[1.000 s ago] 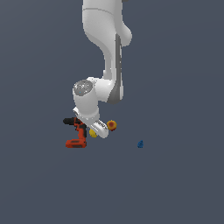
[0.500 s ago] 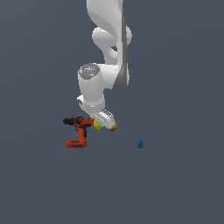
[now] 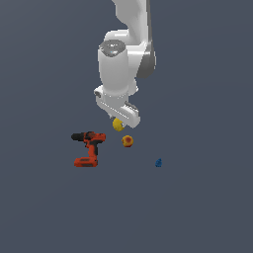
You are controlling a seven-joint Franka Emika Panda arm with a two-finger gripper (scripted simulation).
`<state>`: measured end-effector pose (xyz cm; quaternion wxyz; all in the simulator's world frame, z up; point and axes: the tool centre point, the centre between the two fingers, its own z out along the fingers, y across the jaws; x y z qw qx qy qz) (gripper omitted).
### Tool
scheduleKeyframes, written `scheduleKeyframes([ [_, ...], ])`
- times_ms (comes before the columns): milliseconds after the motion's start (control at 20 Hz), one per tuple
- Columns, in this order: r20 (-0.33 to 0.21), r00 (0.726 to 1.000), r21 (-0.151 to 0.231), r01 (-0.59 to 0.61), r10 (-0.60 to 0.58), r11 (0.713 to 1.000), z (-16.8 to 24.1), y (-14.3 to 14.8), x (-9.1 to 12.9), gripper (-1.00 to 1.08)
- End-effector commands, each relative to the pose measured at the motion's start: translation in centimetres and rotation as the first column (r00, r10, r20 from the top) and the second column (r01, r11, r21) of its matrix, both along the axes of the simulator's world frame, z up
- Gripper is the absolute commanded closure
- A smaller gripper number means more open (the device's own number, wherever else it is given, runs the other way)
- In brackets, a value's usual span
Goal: Pick up a designated object from a clutter of objects.
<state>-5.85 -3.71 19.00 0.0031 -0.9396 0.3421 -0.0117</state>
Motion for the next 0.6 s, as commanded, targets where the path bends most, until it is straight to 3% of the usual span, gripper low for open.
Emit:
scheduleKeyframes([
  [0,-0.001,1.000,-0.002,0.000,0.000,1.000,2.0,1.0,-0.9,1.08],
  [550,-0.011,1.000,-0.004,-0.001,0.001,1.000,11.5,5.8,-4.7,1.08],
])
